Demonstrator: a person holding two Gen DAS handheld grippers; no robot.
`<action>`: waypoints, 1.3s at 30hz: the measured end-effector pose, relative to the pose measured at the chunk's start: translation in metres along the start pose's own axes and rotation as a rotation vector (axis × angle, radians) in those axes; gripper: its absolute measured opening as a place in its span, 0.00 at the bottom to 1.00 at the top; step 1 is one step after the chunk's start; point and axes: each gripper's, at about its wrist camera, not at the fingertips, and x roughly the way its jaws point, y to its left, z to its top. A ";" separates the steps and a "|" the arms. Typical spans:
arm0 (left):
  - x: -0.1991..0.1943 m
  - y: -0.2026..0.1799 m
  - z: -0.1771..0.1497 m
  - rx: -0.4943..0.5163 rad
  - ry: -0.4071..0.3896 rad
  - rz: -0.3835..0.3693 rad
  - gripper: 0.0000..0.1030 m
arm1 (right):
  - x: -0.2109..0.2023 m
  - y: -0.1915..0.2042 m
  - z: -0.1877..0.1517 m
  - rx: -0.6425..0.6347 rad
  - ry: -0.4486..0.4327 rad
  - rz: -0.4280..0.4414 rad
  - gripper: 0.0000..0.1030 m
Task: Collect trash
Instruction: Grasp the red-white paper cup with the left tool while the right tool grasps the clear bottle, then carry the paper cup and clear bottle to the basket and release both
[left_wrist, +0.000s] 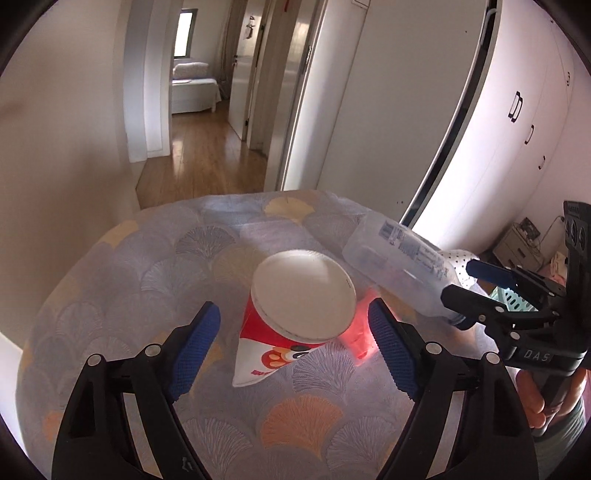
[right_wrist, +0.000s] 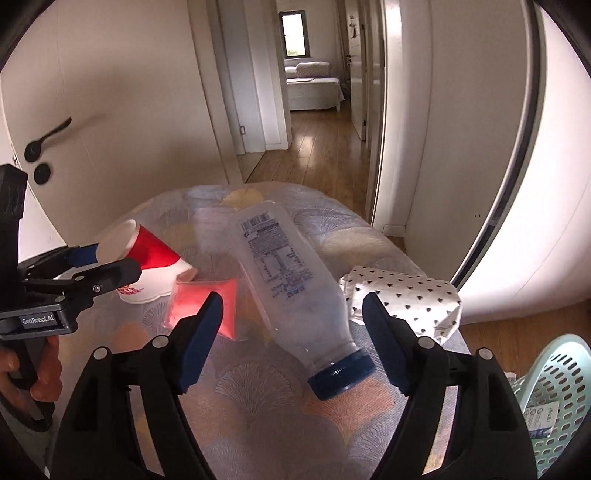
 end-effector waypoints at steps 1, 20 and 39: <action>0.003 0.000 -0.002 0.007 0.008 0.003 0.71 | 0.004 0.001 0.000 0.000 0.009 0.000 0.72; -0.008 -0.001 -0.011 0.026 0.024 -0.003 0.33 | 0.028 0.004 -0.002 0.030 0.087 0.031 0.56; -0.081 -0.068 -0.010 0.100 -0.065 -0.278 0.32 | -0.128 -0.018 -0.040 0.136 -0.202 -0.064 0.55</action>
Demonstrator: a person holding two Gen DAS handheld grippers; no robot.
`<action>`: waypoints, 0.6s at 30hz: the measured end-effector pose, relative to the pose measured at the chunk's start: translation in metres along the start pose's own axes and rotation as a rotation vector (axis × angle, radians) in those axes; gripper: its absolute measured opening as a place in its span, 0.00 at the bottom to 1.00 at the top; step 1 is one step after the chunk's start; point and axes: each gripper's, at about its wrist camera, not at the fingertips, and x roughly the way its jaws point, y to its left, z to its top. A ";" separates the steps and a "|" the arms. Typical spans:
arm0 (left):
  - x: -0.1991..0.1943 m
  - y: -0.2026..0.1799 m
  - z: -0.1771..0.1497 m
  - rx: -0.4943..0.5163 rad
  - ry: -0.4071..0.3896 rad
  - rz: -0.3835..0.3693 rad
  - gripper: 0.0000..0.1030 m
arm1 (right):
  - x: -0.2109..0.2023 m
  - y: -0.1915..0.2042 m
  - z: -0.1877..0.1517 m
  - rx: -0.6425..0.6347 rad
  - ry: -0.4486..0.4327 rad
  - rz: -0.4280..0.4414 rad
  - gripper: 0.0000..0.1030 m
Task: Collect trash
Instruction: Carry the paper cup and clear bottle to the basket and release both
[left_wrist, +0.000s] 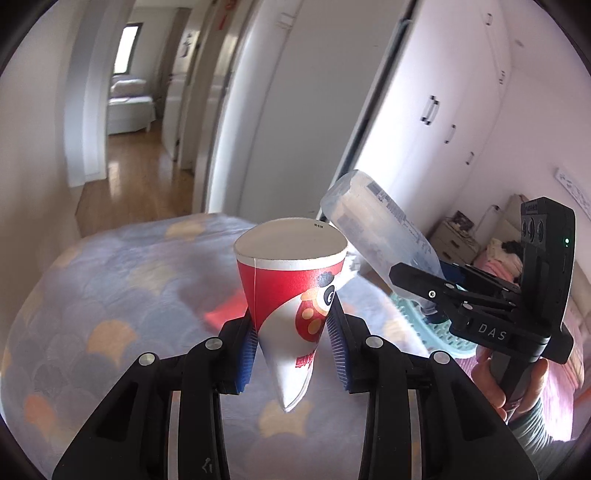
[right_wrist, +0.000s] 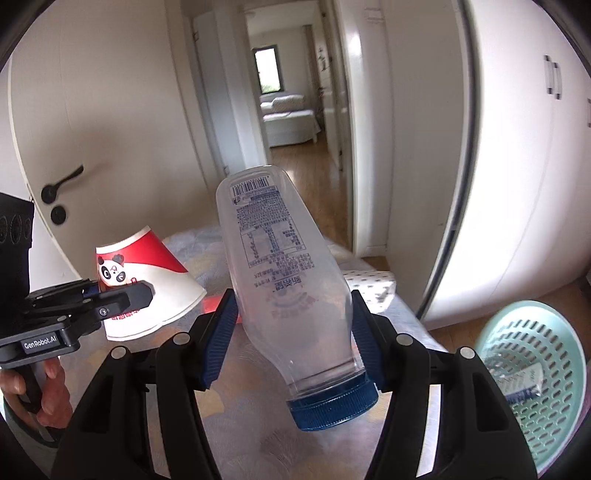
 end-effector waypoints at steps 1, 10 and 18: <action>0.000 -0.011 0.002 0.016 -0.004 -0.014 0.32 | -0.009 -0.006 0.000 0.012 -0.017 -0.016 0.55; 0.040 -0.115 0.015 0.135 0.004 -0.155 0.32 | -0.079 -0.088 -0.015 0.166 -0.084 -0.229 0.55; 0.114 -0.206 0.009 0.235 0.098 -0.288 0.32 | -0.100 -0.189 -0.049 0.459 0.000 -0.304 0.55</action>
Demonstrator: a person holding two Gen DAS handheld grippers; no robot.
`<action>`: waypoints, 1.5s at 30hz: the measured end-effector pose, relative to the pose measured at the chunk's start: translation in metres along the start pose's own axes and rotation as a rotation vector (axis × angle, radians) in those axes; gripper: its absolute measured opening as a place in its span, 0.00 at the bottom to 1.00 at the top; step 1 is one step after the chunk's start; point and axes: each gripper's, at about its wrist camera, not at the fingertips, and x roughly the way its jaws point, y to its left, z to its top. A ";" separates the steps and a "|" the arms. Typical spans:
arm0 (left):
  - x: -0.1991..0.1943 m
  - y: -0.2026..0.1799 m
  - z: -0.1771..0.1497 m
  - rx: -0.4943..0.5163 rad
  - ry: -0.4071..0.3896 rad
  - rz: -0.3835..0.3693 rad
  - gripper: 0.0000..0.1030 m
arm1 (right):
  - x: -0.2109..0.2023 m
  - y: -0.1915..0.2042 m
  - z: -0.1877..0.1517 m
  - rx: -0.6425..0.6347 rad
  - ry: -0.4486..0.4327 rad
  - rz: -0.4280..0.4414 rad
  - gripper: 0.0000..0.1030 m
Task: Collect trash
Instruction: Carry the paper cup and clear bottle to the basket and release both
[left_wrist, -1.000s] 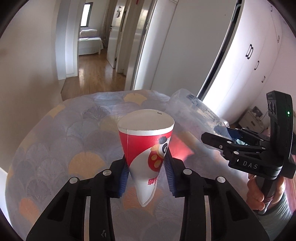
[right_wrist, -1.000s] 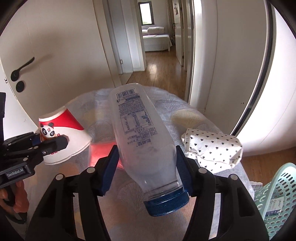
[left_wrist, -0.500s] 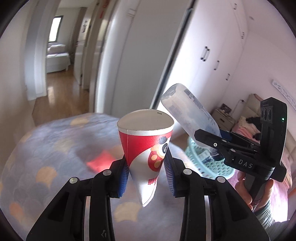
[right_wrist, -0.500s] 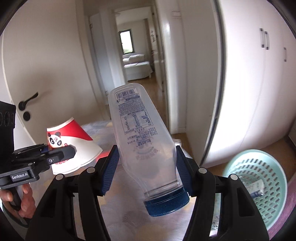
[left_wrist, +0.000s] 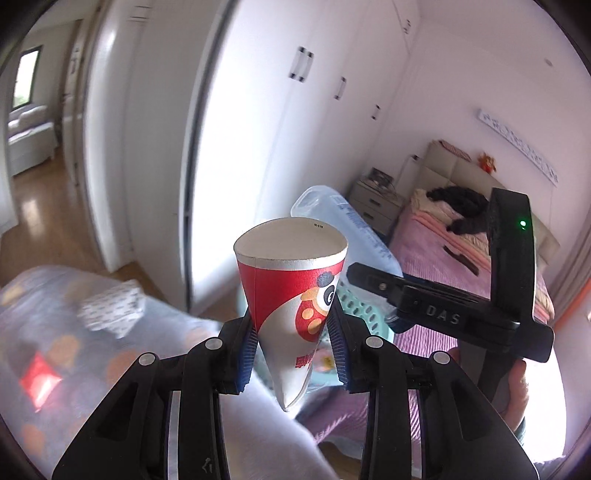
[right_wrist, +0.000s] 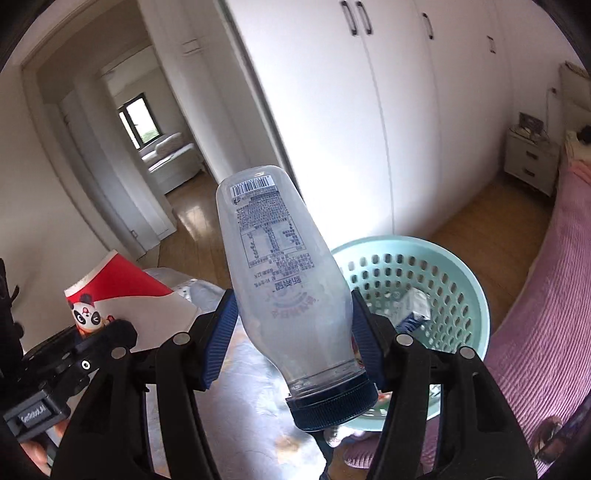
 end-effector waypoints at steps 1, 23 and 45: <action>0.009 -0.006 0.000 0.007 0.013 -0.006 0.32 | 0.003 -0.012 0.000 0.026 0.010 -0.016 0.55; 0.136 -0.003 -0.015 -0.132 0.150 -0.010 0.60 | 0.070 -0.070 0.006 0.196 0.120 -0.111 0.59; -0.068 0.075 -0.040 -0.292 -0.131 0.120 0.74 | 0.017 0.037 0.000 -0.011 -0.035 -0.004 0.62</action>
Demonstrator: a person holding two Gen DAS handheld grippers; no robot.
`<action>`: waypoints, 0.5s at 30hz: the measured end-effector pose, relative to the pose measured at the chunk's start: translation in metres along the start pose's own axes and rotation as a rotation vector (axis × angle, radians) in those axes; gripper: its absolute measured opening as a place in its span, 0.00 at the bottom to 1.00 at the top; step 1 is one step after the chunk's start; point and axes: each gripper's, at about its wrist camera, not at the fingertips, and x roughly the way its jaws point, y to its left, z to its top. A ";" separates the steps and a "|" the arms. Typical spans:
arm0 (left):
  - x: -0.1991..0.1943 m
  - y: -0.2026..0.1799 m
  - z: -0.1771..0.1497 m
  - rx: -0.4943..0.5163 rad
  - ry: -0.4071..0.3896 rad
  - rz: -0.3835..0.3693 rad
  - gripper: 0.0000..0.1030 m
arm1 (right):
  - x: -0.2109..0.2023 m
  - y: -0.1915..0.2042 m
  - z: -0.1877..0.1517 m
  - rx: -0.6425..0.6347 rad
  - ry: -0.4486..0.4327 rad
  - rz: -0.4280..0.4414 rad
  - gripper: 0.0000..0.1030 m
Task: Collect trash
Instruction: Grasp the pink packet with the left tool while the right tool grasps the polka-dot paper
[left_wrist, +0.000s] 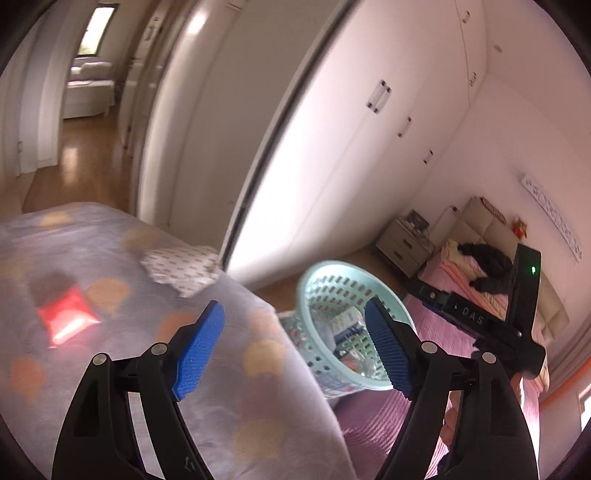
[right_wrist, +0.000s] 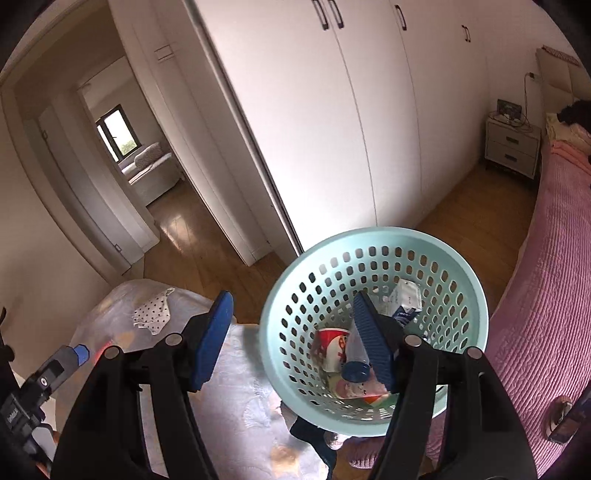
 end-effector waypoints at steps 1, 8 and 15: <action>-0.007 0.005 0.002 -0.010 -0.015 0.008 0.74 | 0.000 0.009 0.000 -0.022 -0.005 0.011 0.62; -0.050 0.068 0.022 -0.077 -0.099 0.137 0.74 | 0.021 0.082 -0.009 -0.202 -0.010 0.082 0.62; -0.034 0.131 0.016 -0.097 -0.019 0.301 0.76 | 0.061 0.135 -0.018 -0.334 -0.010 0.168 0.62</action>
